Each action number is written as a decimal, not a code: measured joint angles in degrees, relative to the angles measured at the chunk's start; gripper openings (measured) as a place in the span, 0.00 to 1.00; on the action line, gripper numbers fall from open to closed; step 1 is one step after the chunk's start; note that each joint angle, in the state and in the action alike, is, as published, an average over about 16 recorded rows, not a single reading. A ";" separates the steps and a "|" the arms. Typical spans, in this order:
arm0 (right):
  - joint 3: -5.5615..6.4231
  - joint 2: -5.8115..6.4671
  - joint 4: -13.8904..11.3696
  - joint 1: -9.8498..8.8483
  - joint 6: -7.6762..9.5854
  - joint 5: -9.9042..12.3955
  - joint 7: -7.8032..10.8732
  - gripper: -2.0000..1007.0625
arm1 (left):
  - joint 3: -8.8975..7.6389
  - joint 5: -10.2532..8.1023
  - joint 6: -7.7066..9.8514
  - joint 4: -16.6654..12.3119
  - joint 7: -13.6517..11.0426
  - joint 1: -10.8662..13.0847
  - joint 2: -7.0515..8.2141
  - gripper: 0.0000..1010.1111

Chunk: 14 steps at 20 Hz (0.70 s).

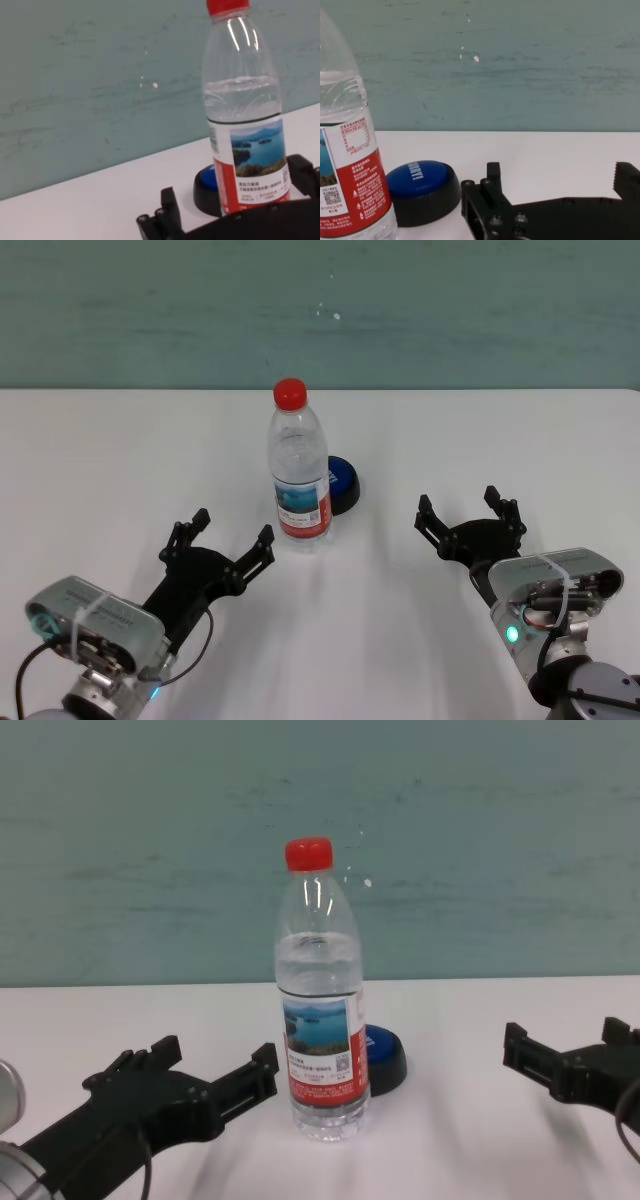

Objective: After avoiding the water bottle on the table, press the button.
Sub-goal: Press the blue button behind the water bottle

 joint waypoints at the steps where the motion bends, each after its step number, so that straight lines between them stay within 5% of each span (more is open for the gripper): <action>1: 0.00 0.00 0.00 0.00 0.00 0.00 0.00 1.00 | -0.01 -0.03 0.01 0.00 -0.02 0.00 0.01 1.00; 14: 0.00 0.00 0.00 0.00 0.00 0.00 0.00 1.00 | -0.94 -0.95 0.13 -0.36 -0.15 0.55 0.43 1.00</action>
